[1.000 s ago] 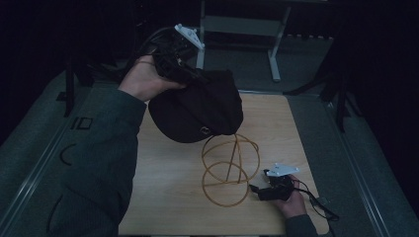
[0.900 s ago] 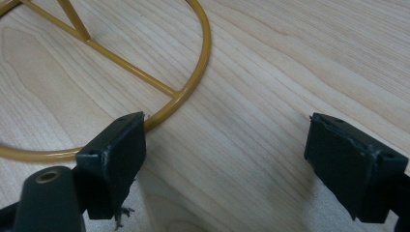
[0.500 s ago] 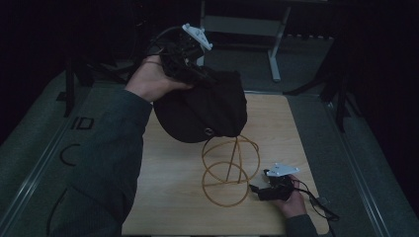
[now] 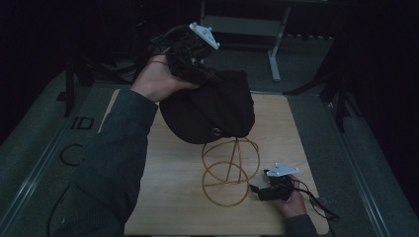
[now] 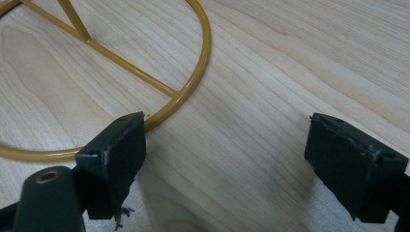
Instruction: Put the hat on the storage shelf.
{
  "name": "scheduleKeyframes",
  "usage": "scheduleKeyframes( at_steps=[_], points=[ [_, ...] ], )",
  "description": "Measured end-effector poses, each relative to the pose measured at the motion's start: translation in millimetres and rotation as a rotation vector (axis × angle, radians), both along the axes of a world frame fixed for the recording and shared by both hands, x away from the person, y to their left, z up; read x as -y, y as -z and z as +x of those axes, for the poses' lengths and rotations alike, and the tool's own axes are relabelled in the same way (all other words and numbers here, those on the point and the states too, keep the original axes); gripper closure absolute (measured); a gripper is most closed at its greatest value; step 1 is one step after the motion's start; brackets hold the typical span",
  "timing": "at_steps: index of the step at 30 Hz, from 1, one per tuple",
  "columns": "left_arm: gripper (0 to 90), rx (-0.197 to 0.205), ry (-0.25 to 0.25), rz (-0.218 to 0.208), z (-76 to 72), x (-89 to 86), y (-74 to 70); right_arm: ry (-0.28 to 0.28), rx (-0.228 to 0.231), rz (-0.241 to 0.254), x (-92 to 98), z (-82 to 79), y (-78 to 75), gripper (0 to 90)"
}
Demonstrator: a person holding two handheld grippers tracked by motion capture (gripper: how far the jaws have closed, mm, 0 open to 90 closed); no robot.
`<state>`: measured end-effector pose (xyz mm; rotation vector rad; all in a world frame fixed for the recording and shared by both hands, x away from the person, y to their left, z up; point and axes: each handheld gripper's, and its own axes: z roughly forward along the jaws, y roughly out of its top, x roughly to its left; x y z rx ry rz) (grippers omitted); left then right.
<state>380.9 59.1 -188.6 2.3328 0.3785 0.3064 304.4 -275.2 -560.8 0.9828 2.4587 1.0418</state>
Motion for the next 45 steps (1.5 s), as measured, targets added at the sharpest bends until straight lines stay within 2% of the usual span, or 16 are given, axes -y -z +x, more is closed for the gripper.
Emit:
scheduleKeyframes(
  at_steps=[7, 14, 19, 26, 29, 30, 33, 34, 35, 38, 43, 45],
  points=[
    [84.3, -0.007, 0.058, -0.021, -6.6, 13.0, 1.8, -0.001, 0.003, -0.001, 0.1, 0.2, 0.0, 14.4],
    [84.3, -0.023, 0.126, -0.008, -14.9, 28.5, 11.3, 0.000, -0.001, -0.001, 0.0, 0.0, -0.1, 14.3],
    [84.2, -0.055, 0.165, -0.009, -17.2, 30.5, 28.4, 0.000, -0.002, -0.001, 0.0, -0.1, -0.2, 14.3],
    [84.1, -0.098, 0.207, 0.011, -21.5, 29.1, 65.6, -0.002, -0.003, -0.002, 0.0, -0.1, -0.2, 14.3],
    [84.0, -0.103, 0.213, 0.016, -21.9, 29.0, 69.2, -0.001, -0.002, -0.002, -0.1, -0.1, -0.1, 14.3],
    [83.9, -0.120, 0.233, 0.014, -24.0, 26.8, 83.0, -0.001, -0.001, -0.001, -0.1, 0.0, -0.1, 14.3],
    [83.1, -0.130, 0.221, 0.049, -23.9, 26.2, 94.4, 0.001, -0.002, 0.001, -0.3, -0.1, -0.1, 14.3],
    [82.8, -0.130, 0.221, 0.049, -23.9, 26.2, 94.4, 0.001, -0.002, 0.001, -0.3, -0.1, -0.1, 14.3],
    [82.8, -0.140, 0.220, 0.065, -24.0, 26.9, 102.2, -0.001, -0.002, 0.000, -0.2, -0.1, -0.1, 14.3],
    [81.9, -0.149, 0.235, 0.058, -26.5, 26.8, 109.2, 0.000, 0.001, 0.001, -0.2, 0.0, -0.1, 14.3],
    [80.0, -0.142, 0.241, 0.056, -32.8, 26.6, 110.5, 0.000, 0.000, 0.001, -0.3, 0.0, -0.1, 14.3],
    [78.0, -0.146, 0.243, 0.040, -34.9, 25.5, 111.4, 0.000, 0.000, 0.001, -0.2, 0.0, -0.1, 14.3]
  ],
)
